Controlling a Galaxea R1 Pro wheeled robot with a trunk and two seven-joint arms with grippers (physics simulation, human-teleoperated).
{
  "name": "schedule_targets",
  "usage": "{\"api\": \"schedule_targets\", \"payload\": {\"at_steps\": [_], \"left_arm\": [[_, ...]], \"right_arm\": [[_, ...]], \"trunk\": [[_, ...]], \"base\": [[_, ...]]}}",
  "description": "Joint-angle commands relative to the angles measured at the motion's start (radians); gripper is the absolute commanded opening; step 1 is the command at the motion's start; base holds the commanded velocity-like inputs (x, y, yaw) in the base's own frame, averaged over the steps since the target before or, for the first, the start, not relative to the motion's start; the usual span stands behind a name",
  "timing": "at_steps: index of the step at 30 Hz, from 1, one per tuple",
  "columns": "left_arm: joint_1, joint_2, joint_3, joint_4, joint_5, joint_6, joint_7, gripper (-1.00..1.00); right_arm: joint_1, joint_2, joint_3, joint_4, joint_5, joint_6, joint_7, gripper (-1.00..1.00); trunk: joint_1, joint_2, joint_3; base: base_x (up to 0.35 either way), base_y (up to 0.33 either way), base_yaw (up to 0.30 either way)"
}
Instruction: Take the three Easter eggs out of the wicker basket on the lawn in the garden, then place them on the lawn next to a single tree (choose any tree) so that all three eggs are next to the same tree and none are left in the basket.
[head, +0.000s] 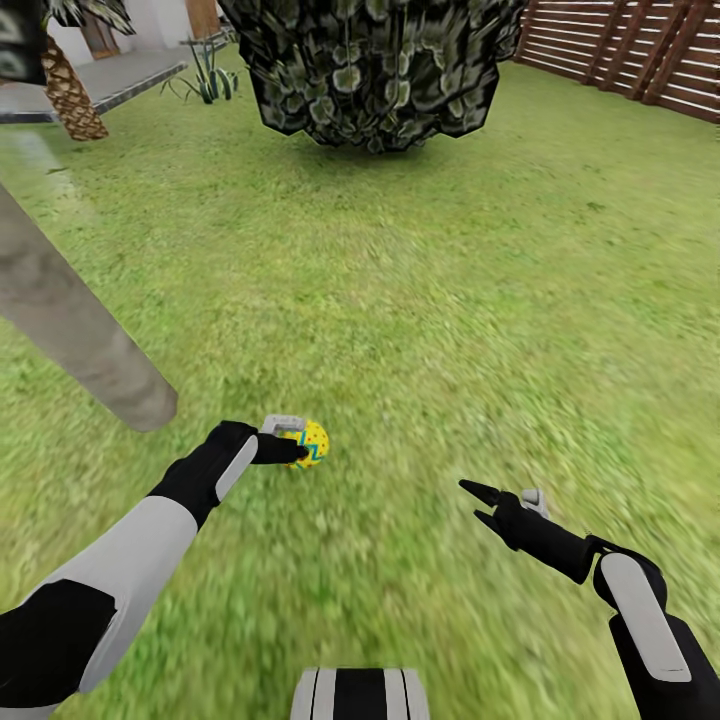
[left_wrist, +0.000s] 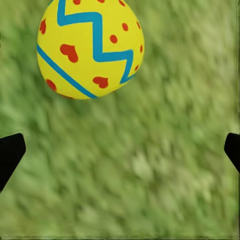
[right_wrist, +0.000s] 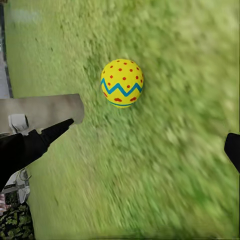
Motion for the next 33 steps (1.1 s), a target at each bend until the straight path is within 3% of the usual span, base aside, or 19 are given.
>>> {"api": "schedule_targets", "payload": {"at_steps": [1, 27, 33], "left_arm": [[-0.001, 0.001, -0.003, -0.001, -0.004, 0.003, -0.004, 1.0], [-0.001, 0.0, -0.003, 0.008, -0.007, 0.003, -0.004, 1.0], [-0.001, 0.0, -0.003, 0.009, -0.008, 0.003, -0.006, 1.0]], "right_arm": [[-0.001, 0.0, -0.002, 0.0, 0.01, 0.005, 0.009, 1.0], [-0.001, 0.0, -0.002, -0.004, 0.011, 0.004, 0.01, 1.0], [-0.001, 0.0, -0.002, -0.003, 0.012, 0.003, 0.009, 1.0]], "trunk": [[-0.001, 0.0, 0.003], [-0.013, 0.006, 0.104], [-0.016, 0.007, 0.13]], "base": [[-0.32, 0.0, 0.0], [-0.331, 0.0, 0.001], [-0.167, 0.0, 0.102]]}}
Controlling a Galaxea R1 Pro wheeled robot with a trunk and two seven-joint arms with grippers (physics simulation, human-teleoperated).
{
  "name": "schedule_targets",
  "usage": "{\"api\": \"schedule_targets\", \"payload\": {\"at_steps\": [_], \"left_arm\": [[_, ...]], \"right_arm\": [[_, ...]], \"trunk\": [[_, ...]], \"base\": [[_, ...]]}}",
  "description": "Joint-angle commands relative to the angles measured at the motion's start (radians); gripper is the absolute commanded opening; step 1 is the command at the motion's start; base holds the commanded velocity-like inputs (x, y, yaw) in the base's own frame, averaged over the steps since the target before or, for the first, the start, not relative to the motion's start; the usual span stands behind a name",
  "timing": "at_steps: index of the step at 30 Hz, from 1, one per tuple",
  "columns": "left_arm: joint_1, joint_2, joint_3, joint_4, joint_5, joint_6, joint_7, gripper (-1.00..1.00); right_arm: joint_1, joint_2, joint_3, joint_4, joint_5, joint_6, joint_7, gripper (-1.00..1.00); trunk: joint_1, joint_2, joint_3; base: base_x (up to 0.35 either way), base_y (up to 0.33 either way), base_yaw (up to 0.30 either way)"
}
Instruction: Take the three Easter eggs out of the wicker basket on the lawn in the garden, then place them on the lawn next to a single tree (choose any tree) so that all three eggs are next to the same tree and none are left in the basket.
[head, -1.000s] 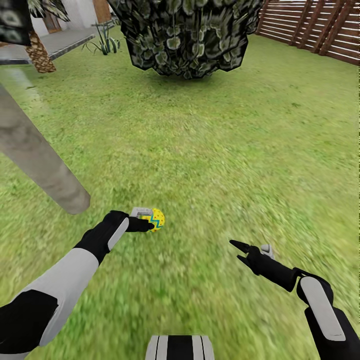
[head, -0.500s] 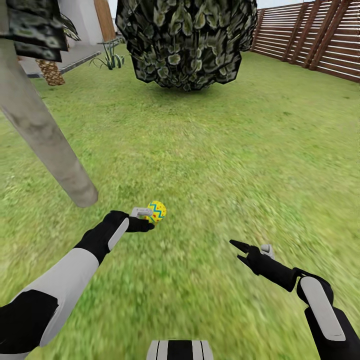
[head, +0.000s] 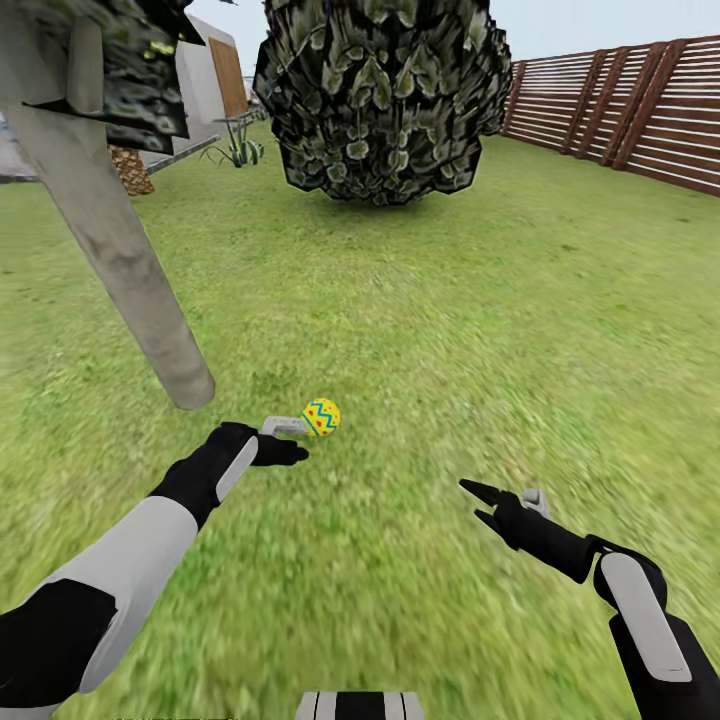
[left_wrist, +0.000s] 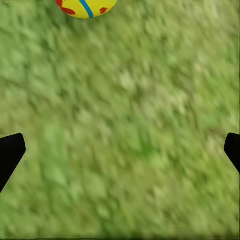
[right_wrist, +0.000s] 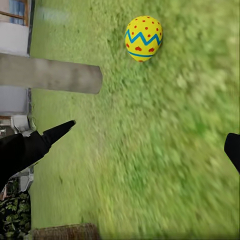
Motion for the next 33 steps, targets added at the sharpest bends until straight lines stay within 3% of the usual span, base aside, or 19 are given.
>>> {"api": "schedule_targets", "payload": {"at_steps": [1, 15, 33], "left_arm": [[-0.001, 0.001, -0.004, -0.001, -0.004, 0.003, -0.004, 1.0], [-0.001, 0.001, -0.004, 0.0, -0.006, 0.005, -0.006, 1.0], [-0.001, -0.001, -0.004, 0.003, -0.009, 0.021, -0.005, 1.0]], "right_arm": [[0.0, 0.0, -0.002, 0.0, 0.01, 0.005, 0.009, 1.0], [0.0, 0.001, -0.002, 0.002, 0.011, 0.005, 0.009, 1.0], [0.0, 0.001, -0.001, 0.002, 0.011, 0.005, 0.009, 1.0]], "trunk": [[-0.001, 0.0, 0.004], [-0.007, 0.003, 0.068], [-0.015, 0.007, 0.138]], "base": [[-0.06, 0.0, 0.184], [-0.013, 0.0, 0.218], [0.0, 0.0, 0.017]]}}
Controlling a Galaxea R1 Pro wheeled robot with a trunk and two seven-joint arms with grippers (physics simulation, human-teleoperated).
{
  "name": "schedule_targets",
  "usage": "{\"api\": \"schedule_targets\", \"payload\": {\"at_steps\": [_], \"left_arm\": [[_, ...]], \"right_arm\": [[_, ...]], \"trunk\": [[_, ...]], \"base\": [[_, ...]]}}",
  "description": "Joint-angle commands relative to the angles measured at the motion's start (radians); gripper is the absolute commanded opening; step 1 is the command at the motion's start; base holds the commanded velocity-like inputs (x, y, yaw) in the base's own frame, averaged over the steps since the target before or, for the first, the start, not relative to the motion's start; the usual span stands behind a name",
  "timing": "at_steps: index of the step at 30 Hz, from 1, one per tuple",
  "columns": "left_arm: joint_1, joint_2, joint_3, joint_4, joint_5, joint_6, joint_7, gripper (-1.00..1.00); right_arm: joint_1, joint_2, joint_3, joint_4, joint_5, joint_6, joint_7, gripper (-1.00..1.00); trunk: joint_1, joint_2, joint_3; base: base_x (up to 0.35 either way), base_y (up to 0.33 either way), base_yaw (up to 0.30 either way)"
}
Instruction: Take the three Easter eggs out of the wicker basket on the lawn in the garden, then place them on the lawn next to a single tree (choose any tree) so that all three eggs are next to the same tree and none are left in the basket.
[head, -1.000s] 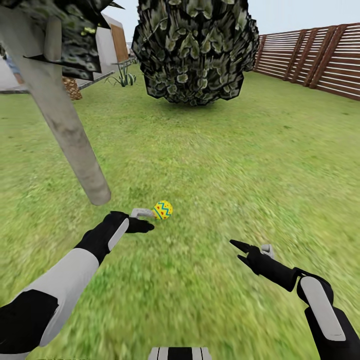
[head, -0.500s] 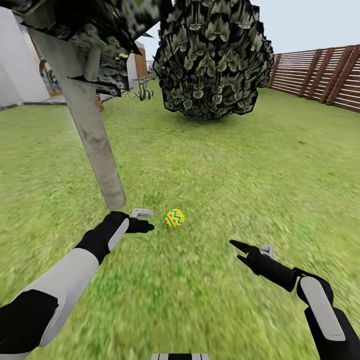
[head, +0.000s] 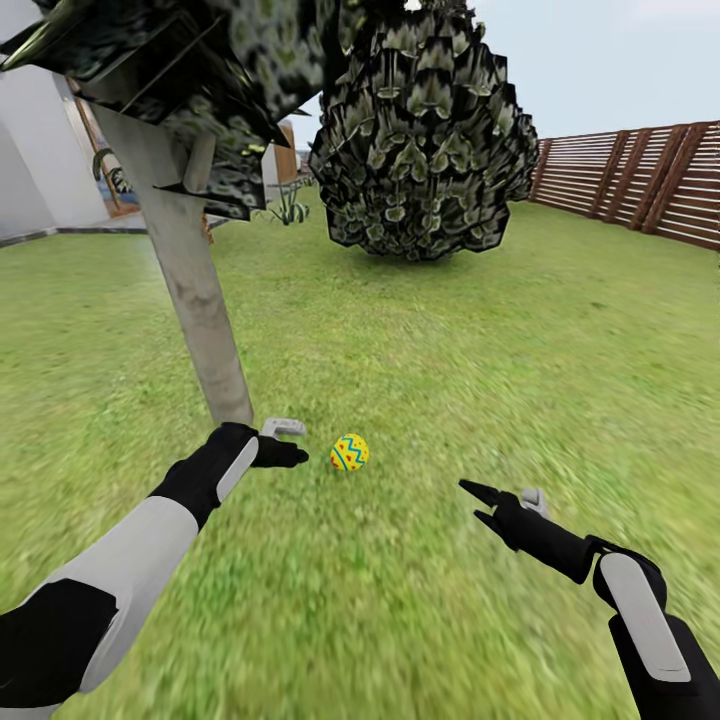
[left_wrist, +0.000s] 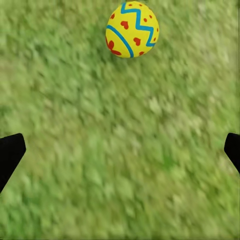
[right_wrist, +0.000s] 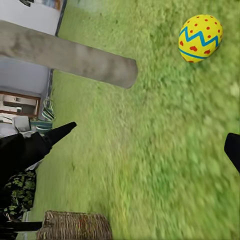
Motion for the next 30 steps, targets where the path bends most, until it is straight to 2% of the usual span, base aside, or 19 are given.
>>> {"api": "schedule_targets", "payload": {"at_steps": [1, 10, 22, 30], "left_arm": [[-0.001, 0.001, -0.004, -0.001, -0.003, 0.017, -0.004, 1.0], [-0.001, 0.001, -0.004, -0.001, -0.003, 0.085, -0.003, 1.0], [-0.001, 0.001, -0.004, -0.001, -0.002, 0.156, -0.003, 1.0], [-0.001, 0.001, -0.004, -0.001, -0.002, 0.164, -0.002, 1.0]], "right_arm": [[-0.001, 0.0, -0.002, 0.0, 0.017, 0.005, 0.009, 1.0], [-0.001, 0.008, -0.002, 0.0, 0.065, 0.003, 0.009, 1.0], [-0.001, 0.014, -0.003, 0.0, 0.071, 0.003, 0.009, 1.0], [-0.001, 0.014, -0.003, 0.001, 0.071, 0.003, 0.009, 1.0]], "trunk": [[-0.001, 0.0, 0.003], [-0.005, 0.002, 0.042], [-0.01, 0.005, 0.096], [-0.014, 0.007, 0.133]], "base": [[0.0, 0.0, 0.03], [0.0, 0.0, 0.174], [0.0, 0.0, 0.263], [0.0, 0.0, 0.269]]}}
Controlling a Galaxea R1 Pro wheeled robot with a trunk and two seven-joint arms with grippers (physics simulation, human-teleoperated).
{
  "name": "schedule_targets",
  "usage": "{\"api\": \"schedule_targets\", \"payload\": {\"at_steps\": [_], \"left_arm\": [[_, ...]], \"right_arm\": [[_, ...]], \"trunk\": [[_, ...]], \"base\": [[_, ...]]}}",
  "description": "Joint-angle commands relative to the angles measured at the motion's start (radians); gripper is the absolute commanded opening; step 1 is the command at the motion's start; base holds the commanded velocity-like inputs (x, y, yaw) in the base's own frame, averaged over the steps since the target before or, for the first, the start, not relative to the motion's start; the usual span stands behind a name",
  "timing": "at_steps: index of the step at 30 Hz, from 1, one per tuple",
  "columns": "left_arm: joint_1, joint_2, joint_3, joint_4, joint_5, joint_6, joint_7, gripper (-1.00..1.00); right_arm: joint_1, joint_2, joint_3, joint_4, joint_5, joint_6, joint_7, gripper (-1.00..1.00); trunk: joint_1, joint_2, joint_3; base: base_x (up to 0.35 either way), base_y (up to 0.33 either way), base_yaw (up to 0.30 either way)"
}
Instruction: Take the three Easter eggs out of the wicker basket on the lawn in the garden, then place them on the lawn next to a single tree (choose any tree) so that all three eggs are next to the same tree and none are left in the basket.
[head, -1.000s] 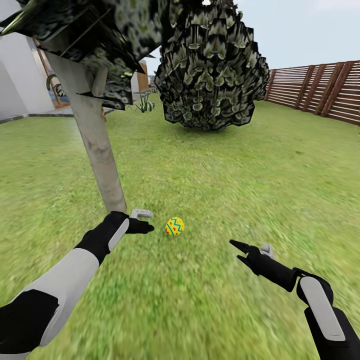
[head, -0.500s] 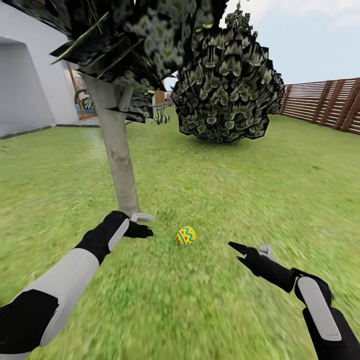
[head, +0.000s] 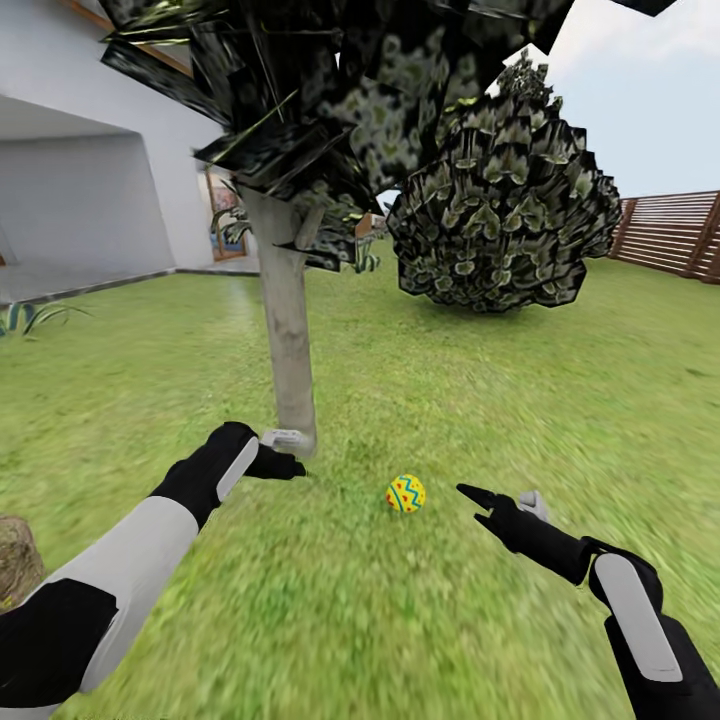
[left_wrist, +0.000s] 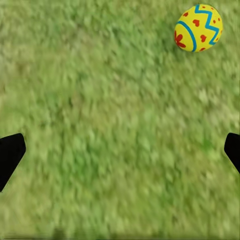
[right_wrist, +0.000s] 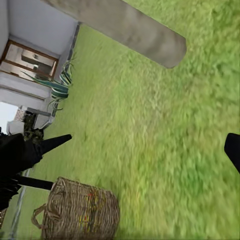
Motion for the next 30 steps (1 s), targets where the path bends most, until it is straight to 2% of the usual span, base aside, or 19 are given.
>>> {"api": "schedule_targets", "payload": {"at_steps": [1, 20, 30], "left_arm": [[-0.001, 0.001, -0.004, -0.001, -0.004, 0.003, -0.005, 1.0], [-0.001, -0.004, -0.004, 0.0, -0.006, 0.021, -0.004, 1.0], [-0.001, -0.017, -0.004, 0.037, -0.008, 0.052, 0.001, 1.0]], "right_arm": [[0.0, 0.0, -0.002, 0.0, 0.01, 0.005, 0.009, 1.0], [0.0, 0.002, -0.002, 0.002, 0.01, 0.005, 0.009, 1.0], [0.0, 0.002, -0.002, 0.002, 0.01, 0.005, 0.009, 1.0]], "trunk": [[-0.001, 0.0, 0.004], [-0.009, 0.004, 0.09], [-0.014, 0.007, 0.131]], "base": [[0.0, 0.0, 0.269], [0.0, 0.0, 0.269], [0.0, 0.0, 0.082]]}}
